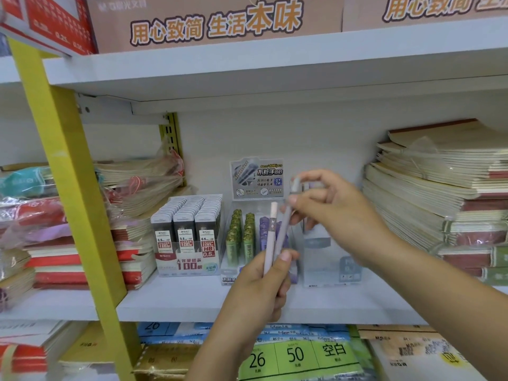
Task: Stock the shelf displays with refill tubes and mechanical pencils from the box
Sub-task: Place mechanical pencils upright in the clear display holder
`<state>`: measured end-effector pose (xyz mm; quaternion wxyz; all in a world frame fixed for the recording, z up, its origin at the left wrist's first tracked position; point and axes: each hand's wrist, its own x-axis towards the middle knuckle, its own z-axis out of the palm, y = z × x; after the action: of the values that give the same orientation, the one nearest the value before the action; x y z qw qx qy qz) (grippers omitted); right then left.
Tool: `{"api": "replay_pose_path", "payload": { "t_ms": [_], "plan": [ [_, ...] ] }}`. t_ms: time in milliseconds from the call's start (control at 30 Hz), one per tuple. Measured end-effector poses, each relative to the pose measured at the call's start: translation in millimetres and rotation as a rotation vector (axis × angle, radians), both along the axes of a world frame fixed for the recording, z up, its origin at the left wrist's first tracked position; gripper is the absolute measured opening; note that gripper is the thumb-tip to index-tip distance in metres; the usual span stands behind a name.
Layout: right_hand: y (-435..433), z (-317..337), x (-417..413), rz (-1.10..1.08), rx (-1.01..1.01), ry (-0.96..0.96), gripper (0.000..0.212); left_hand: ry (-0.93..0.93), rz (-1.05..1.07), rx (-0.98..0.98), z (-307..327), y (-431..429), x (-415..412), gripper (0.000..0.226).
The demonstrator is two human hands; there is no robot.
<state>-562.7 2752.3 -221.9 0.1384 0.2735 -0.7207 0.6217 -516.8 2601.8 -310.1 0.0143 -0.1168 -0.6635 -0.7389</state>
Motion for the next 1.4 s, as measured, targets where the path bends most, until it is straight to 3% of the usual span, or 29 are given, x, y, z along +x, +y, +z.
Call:
{"api": "replay_pose_path", "payload": {
  "t_ms": [133,233,333,433,867,1067,1233,1400],
  "plan": [
    [23.8,19.2,-13.4,-0.219,-0.208,0.209,0.024,0.004,0.065,0.010,-1.0,-5.1,-4.4,0.025],
    [38.1,14.1,-28.4,-0.362,0.002,0.280,0.028,0.020,0.099,-0.008,-3.3,-5.5,-6.9,0.028],
    [41.4,0.2,-42.3,-0.339,0.236,0.251,0.028,0.030,0.109,-0.019,-5.3,-4.1,-9.0,0.028],
    [40.1,-7.8,-51.0,-0.325,0.337,0.252,0.029,0.036,0.110,-0.029,-6.3,-3.2,-10.2,0.029],
    [28.0,-5.9,-59.2,-0.381,0.469,0.354,0.038,0.036,0.104,-0.045,-4.5,-4.1,-9.6,0.031],
    [24.8,-4.6,-62.0,-0.465,0.565,0.387,0.023,0.041,0.103,-0.048,-4.9,-4.5,-9.8,0.031],
    [23.3,-6.4,-61.3,-0.407,0.646,0.297,0.015,0.044,0.105,-0.068,-4.3,-4.8,-8.9,0.028],
    [21.4,-6.4,-35.4,-0.506,0.511,0.454,0.018,0.071,0.101,-0.085,0.2,-4.3,-5.6,0.026]
  ]
}}
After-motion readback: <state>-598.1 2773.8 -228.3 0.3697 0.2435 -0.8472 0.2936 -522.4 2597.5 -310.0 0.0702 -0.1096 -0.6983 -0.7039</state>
